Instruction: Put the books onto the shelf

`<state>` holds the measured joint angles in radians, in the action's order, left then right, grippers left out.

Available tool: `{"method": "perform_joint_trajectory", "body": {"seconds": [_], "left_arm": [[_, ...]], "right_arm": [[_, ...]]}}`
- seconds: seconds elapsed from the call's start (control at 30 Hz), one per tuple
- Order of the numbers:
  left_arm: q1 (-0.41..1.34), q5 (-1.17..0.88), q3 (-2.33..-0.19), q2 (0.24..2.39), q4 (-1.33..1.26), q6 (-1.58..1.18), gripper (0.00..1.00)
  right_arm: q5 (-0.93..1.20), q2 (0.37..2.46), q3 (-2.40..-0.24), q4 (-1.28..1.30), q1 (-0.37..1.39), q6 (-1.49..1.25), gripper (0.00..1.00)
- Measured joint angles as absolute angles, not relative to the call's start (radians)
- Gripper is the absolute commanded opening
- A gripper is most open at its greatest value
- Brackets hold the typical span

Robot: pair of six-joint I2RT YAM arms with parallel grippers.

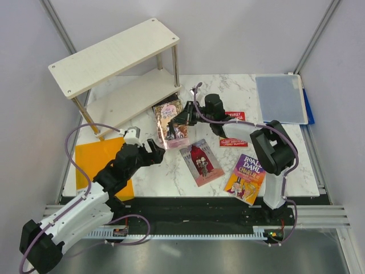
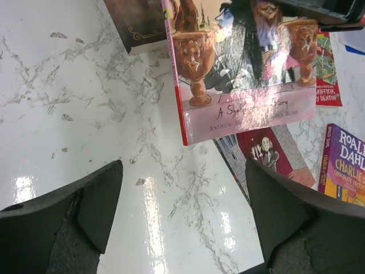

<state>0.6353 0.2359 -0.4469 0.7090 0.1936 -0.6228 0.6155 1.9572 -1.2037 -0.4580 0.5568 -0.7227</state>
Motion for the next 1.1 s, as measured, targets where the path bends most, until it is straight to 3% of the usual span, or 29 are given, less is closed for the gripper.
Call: {"method": "perform_joint_trajectory", "body": {"seconds": [0.23, 0.47, 0.57, 0.83, 0.93, 0.97, 1.07, 1.1], "left_arm": [[0.635, 0.207, -0.39, 0.758, 0.013, -0.624, 0.87], [0.636, 0.198, -0.369, 0.802, -0.136, -0.625, 0.6], [0.636, 0.196, -0.369, 0.822, -0.179, -0.625, 0.53], [0.636, 0.163, -0.37, 0.896, -0.245, -0.625, 0.55], [0.635, 0.153, -0.371, 0.908, -0.257, -0.627, 0.45], [0.634, 0.152, -0.371, 0.908, -0.257, -0.628, 0.3], [0.632, 0.148, -0.371, 0.906, -0.265, -0.642, 0.02], [0.632, 0.144, -0.371, 0.903, -0.272, -0.649, 0.02]], "right_arm": [[0.712, 1.929, -1.19, -0.614, 0.553, -0.842, 0.0], [0.767, 1.926, -1.137, -0.701, 0.554, -0.918, 0.0], [0.772, 1.924, -1.12, -0.711, 0.556, -0.931, 0.0], [0.775, 1.924, -1.102, -0.76, 0.573, -0.962, 0.0], [0.78, 1.925, -1.102, -0.773, 0.573, -0.968, 0.0], [0.78, 1.925, -1.102, -0.778, 0.573, -0.97, 0.0], [0.779, 1.925, -1.102, -0.795, 0.57, -0.973, 0.0], [0.777, 1.927, -1.102, -0.805, 0.569, -0.978, 0.0]]}}
